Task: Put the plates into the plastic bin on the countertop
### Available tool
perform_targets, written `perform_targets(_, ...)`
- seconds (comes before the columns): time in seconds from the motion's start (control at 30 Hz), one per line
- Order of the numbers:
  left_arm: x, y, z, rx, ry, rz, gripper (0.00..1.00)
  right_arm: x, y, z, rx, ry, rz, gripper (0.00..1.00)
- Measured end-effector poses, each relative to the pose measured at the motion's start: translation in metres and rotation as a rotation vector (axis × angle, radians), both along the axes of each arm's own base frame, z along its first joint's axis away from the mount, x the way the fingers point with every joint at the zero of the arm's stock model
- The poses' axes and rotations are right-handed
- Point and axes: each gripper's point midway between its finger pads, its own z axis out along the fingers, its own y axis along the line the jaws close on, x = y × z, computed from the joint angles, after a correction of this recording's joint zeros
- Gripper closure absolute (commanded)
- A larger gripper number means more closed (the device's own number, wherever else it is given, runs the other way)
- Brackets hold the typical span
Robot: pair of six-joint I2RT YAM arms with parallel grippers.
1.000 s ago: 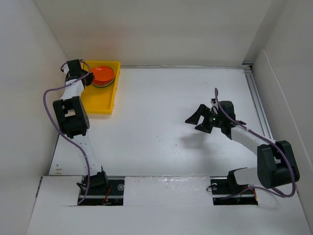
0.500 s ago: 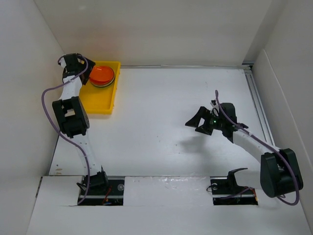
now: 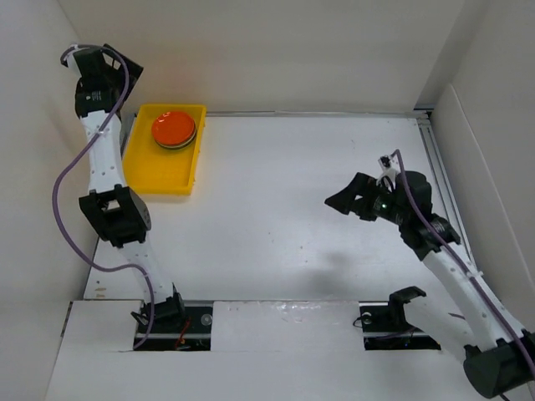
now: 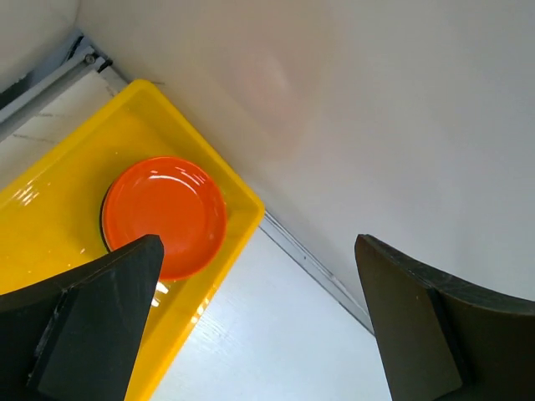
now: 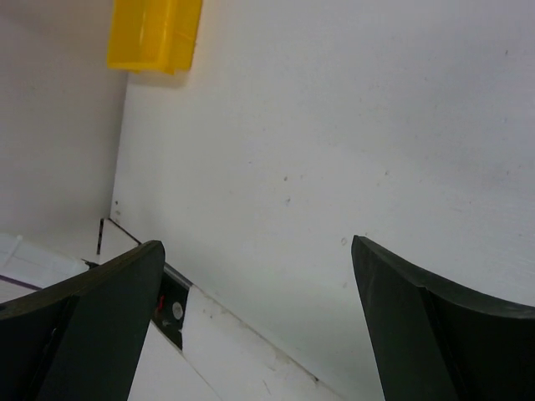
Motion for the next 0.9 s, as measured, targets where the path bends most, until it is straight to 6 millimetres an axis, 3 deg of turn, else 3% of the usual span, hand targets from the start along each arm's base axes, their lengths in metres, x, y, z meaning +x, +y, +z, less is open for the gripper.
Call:
perform_targets(0.1,-0.036,-0.015,0.009,0.014,0.024,-0.025,0.00,-0.012,-0.005,0.042,-0.016,-0.099,-0.032,0.01)
perform_targets(0.2,-0.090,-0.048,-0.009,0.035,0.102,-0.070,0.00,-0.024,-0.017,0.089,-0.023,-0.205,-0.088,0.01)
perform_targets(0.3,-0.151,-0.114,-0.021,0.082,0.134,-0.194,0.00,-0.042,-0.035,0.135,-0.033,-0.297,-0.152,0.01)
perform_targets(0.4,-0.215,-0.174,-0.009,0.108,0.055,-0.372,0.00,-0.061,-0.054,0.170,-0.041,-0.365,-0.202,0.01)
perform_targets(0.5,-0.278,-0.173,0.010,0.139,-0.074,-0.396,0.00,-0.078,-0.071,0.193,-0.050,-0.419,-0.245,0.01)
perform_targets(0.67,-0.355,-0.159,0.033,0.193,-0.263,-0.349,0.00,-0.097,-0.088,0.191,-0.091,-0.420,-0.277,0.01)
perform_targets(0.77,-0.385,-0.152,0.025,0.201,-0.296,-0.317,0.00,-0.105,-0.094,0.184,-0.117,-0.416,-0.279,0.01)
perform_targets(0.9,-0.397,-0.144,0.008,0.205,-0.263,-0.280,0.00,-0.115,-0.100,0.188,-0.125,-0.433,-0.278,0.01)
